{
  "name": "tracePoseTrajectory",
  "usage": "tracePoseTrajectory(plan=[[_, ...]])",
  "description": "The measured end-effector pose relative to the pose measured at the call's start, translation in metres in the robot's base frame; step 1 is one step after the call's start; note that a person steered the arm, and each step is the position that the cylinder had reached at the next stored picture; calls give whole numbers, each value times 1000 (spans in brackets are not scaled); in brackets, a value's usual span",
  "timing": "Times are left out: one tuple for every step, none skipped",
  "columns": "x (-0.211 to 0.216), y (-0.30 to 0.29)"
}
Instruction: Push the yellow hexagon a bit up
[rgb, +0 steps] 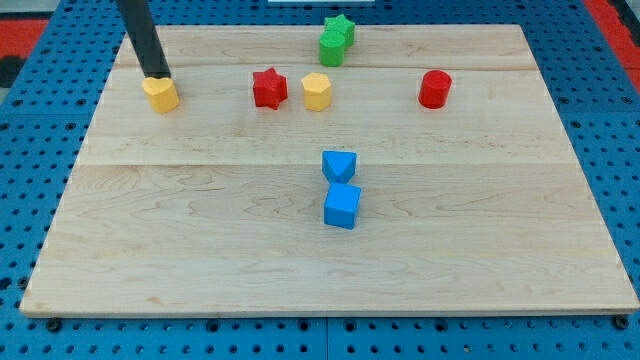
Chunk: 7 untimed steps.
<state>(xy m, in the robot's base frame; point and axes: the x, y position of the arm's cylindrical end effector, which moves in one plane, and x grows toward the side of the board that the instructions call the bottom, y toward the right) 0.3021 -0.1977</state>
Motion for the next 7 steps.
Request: tracePoseTrajectory(plan=[[5,50],[24,81],[72,85],[83,137],[78,176],[69,177],[65,172]])
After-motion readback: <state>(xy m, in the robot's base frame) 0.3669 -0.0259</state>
